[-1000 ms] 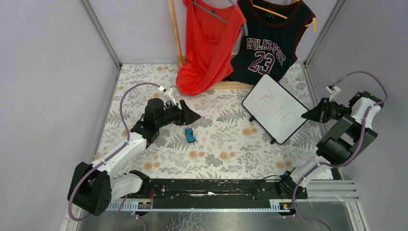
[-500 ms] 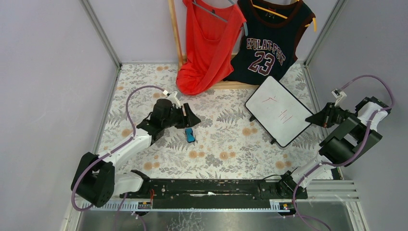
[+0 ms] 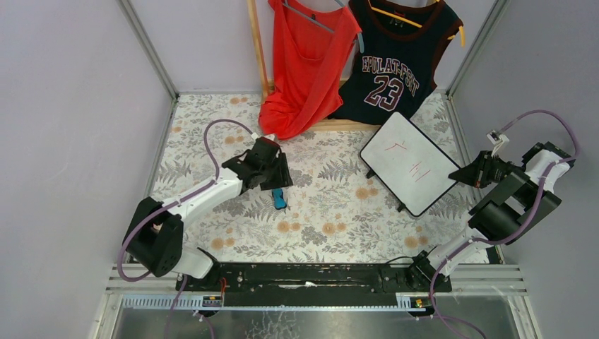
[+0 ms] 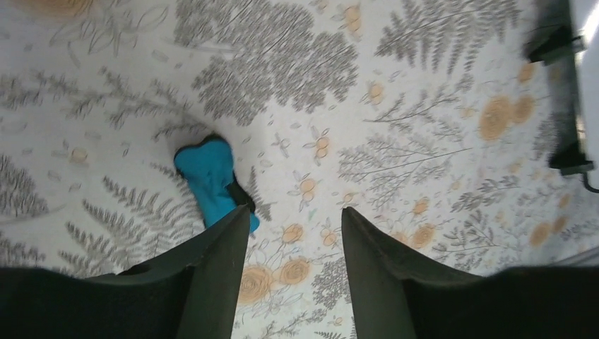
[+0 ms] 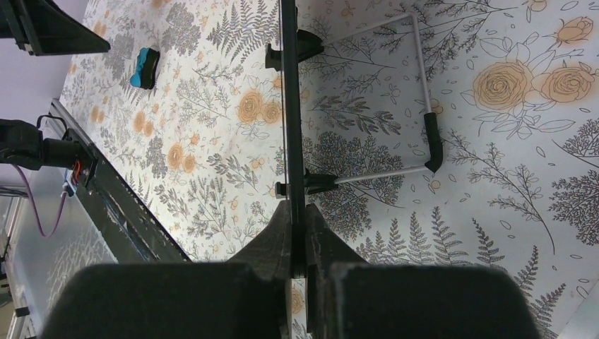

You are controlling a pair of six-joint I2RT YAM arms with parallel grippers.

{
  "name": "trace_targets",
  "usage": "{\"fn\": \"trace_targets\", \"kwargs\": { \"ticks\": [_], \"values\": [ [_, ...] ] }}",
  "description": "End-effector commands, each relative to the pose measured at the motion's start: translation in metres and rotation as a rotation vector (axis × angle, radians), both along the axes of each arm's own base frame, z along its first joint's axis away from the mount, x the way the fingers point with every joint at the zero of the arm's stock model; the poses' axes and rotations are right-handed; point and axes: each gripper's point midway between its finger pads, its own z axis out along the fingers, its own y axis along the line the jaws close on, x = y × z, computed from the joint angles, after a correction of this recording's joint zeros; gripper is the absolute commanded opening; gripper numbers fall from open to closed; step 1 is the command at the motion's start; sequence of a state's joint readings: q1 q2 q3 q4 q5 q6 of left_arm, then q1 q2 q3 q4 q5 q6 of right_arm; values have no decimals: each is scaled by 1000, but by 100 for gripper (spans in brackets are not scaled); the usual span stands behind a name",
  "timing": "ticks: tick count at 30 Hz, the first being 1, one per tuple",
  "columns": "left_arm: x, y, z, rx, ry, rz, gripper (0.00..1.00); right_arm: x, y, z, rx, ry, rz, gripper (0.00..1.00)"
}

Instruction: Erase the whiteboard

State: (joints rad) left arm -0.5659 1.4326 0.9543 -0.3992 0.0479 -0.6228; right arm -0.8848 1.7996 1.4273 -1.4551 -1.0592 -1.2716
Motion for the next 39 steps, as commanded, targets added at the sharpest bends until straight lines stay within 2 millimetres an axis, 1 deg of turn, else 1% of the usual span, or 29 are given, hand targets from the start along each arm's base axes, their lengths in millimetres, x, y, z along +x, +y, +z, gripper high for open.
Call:
{"fn": "trace_targets", "kwargs": {
  "ticks": [1, 2, 6, 10, 13, 15, 19, 27, 32, 39],
  "values": [
    [-24, 16, -19, 103, 93, 122, 47, -14, -15, -14, -138, 51, 52, 0],
    [-27, 15, -21, 110, 94, 138, 46, -13, -15, -13, -137, 51, 50, 0],
    [-43, 17, -45, 156, 139, 178, 48, -13, -14, -13, -135, 49, 45, 0],
    [-44, 22, -58, 200, 143, 222, 52, -13, -14, -13, -134, 52, 43, 0],
    [-40, 27, -58, 214, 120, 265, 52, -14, -14, -13, -135, 53, 44, 0],
    [-36, 30, -57, 225, 101, 285, 56, -14, -13, -14, -134, 54, 44, 0],
    [-27, 28, -54, 239, 82, 284, 58, -14, -12, -16, -124, 59, 43, 0],
    [-15, 23, -66, 286, 91, 288, 58, -14, -12, -15, -122, 56, 42, 0],
    [-9, 23, -63, 292, 71, 296, 57, -14, -11, -15, -123, 57, 42, 0],
    [-8, 26, -72, 318, 83, 298, 56, -14, -11, -17, -114, 59, 41, 0]
  ]
}}
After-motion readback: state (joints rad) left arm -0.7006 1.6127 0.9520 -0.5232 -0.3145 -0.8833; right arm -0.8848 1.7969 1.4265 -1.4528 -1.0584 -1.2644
